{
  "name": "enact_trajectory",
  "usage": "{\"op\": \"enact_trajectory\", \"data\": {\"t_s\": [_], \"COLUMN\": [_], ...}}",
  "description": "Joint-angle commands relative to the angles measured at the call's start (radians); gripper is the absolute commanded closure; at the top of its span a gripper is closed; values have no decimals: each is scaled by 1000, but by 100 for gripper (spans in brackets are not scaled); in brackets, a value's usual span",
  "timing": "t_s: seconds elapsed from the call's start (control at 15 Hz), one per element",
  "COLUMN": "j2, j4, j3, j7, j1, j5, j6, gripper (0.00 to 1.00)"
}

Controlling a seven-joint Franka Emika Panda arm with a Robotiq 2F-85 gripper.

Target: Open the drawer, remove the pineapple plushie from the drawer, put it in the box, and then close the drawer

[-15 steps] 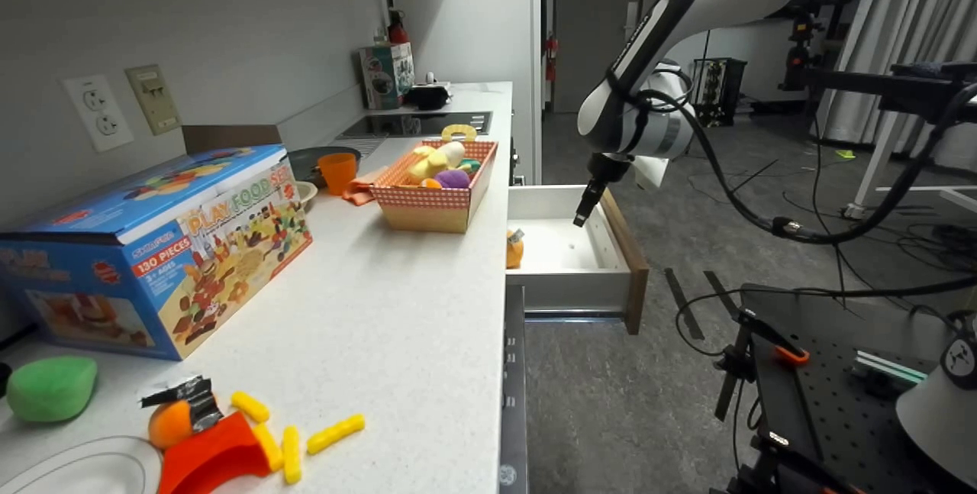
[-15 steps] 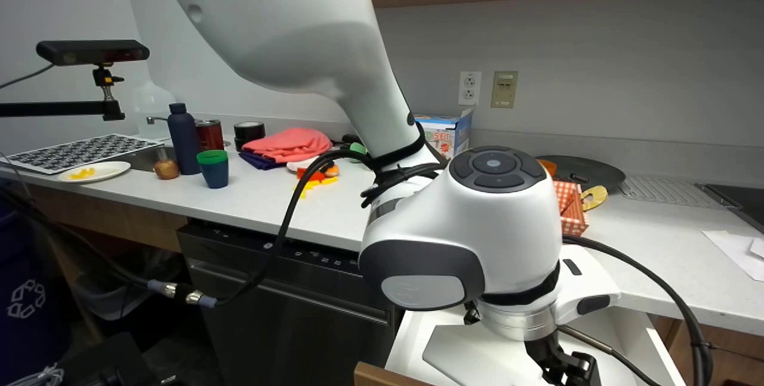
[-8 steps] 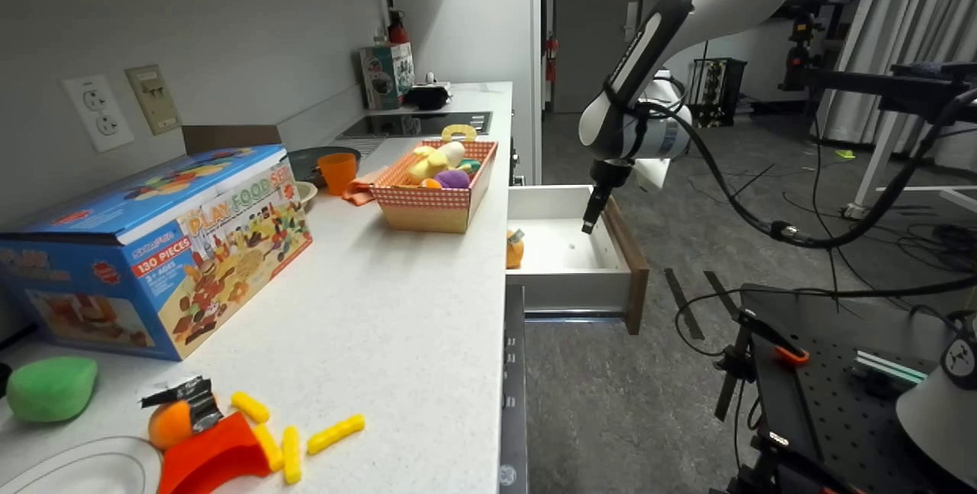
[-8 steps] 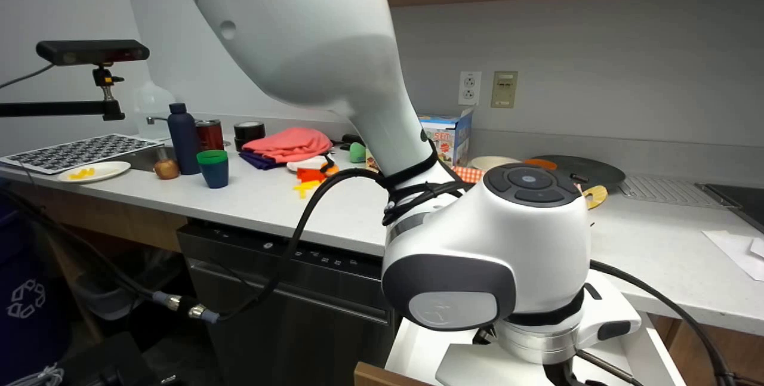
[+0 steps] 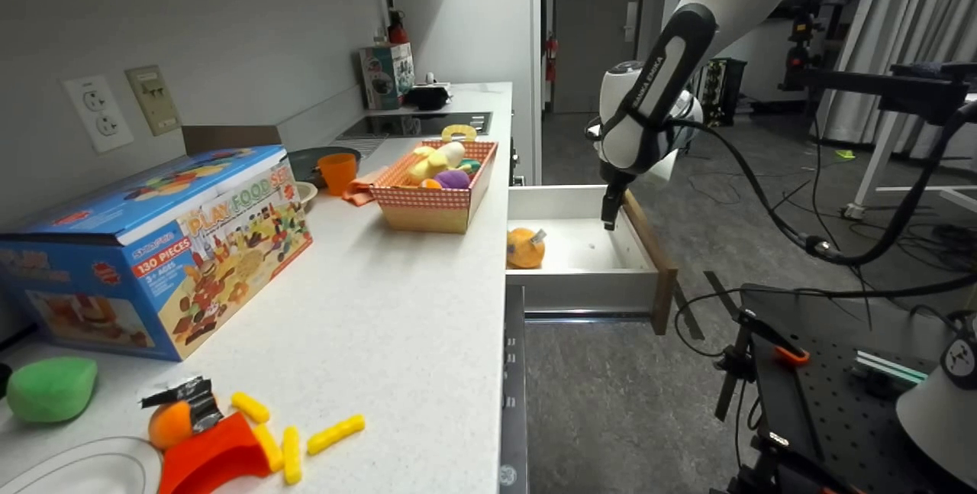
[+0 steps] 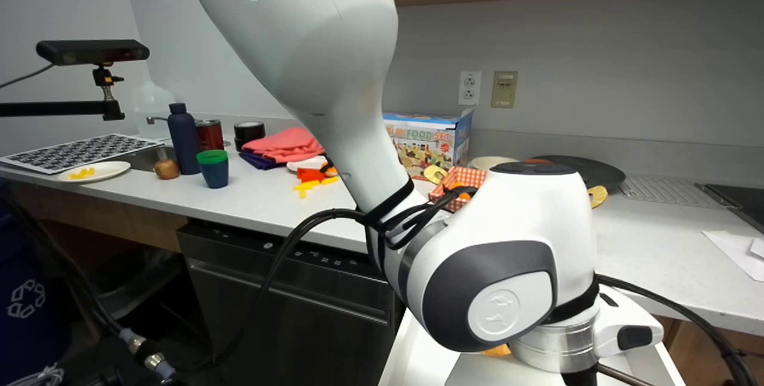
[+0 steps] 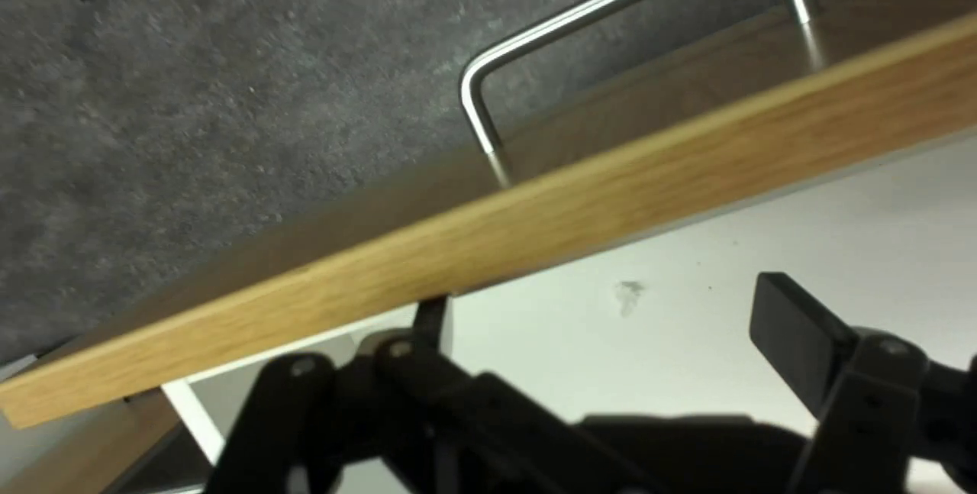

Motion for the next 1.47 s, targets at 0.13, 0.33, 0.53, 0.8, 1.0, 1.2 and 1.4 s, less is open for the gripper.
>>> {"op": "enact_trajectory", "data": {"t_s": [0.13, 0.33, 0.53, 0.8, 1.0, 1.2, 1.4], "j2": [-37, -89, -114, -91, -100, -99, -94], "j4": [9, -14, -7, 39, 17, 16, 18], "j3": [12, 129, 254, 369, 321, 317, 299], "j7": [100, 56, 16, -32, 21, 21, 42], "j1": [-27, -88, -146, -199, -151, -151, -133], "j5": [-136, -66, 23, 145, 98, 97, 80], "j6": [-63, -10, 24, 16, 13, 13, 11], "gripper": [0, 0, 0, 0, 0, 0, 0]}}
